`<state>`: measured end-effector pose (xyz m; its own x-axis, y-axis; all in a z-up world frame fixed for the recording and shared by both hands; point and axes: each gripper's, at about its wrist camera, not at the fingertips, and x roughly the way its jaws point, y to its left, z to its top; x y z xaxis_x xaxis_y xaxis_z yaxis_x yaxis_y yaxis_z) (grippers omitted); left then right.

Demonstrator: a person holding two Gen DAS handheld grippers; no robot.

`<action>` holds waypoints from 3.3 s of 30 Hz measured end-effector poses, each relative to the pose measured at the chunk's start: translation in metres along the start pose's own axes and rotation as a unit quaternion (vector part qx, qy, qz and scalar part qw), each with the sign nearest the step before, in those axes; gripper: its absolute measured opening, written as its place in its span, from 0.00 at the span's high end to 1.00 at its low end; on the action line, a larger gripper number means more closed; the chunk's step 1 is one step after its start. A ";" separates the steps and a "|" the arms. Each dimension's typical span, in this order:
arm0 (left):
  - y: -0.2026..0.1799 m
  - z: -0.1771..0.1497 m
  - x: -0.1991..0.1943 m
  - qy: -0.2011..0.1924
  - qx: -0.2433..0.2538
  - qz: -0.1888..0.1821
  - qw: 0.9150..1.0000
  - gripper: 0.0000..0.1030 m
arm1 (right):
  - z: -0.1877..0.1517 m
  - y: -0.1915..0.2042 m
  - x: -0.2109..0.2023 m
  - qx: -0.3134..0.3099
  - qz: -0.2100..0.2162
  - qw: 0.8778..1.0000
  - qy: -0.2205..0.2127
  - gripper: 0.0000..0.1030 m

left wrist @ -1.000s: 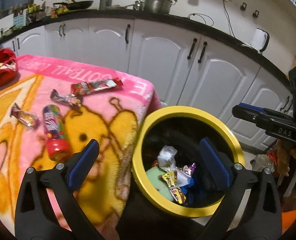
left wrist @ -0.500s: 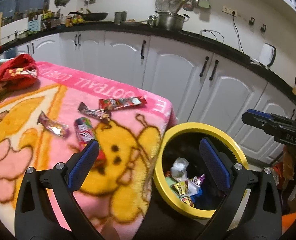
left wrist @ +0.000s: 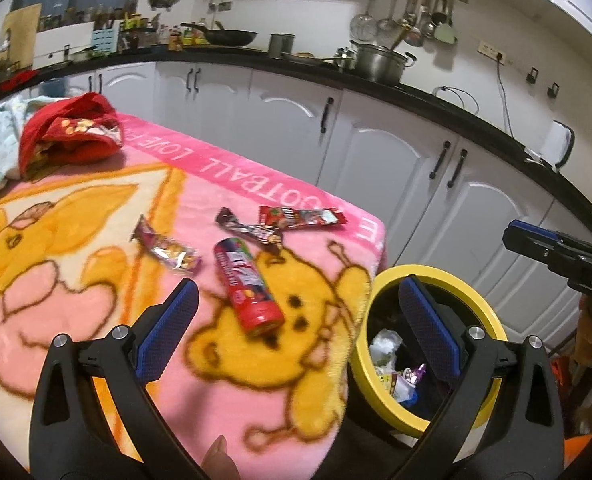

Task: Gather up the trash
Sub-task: 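Move both tools back toward the red candy tube and wrappers, then grasp the red candy tube with the left gripper while the right gripper grasps the brown wrapper, then carry the red candy tube and brown wrapper over the yellow bin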

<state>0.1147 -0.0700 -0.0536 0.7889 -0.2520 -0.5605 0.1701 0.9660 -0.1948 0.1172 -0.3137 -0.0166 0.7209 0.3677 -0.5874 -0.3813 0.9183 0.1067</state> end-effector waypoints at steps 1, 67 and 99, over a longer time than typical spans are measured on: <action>0.004 0.000 -0.001 -0.001 -0.003 0.002 1.000 0.11 | 0.003 0.003 0.002 -0.003 0.004 1.000 0.000 0.52; 0.063 -0.025 0.064 0.104 -0.082 -0.042 0.990 0.76 | 0.030 0.070 0.223 -0.028 0.102 0.981 0.166 0.89; 0.051 -0.015 0.001 0.049 -0.057 -0.028 0.997 0.76 | 0.008 0.078 0.111 -0.068 0.097 0.987 0.110 0.90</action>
<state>0.1152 -0.0220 -0.0765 0.7173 -0.3150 -0.6215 0.1387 0.9387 -0.3156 0.1722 -0.2002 -0.0674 0.4901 0.4801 -0.7275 -0.5844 0.8003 0.1344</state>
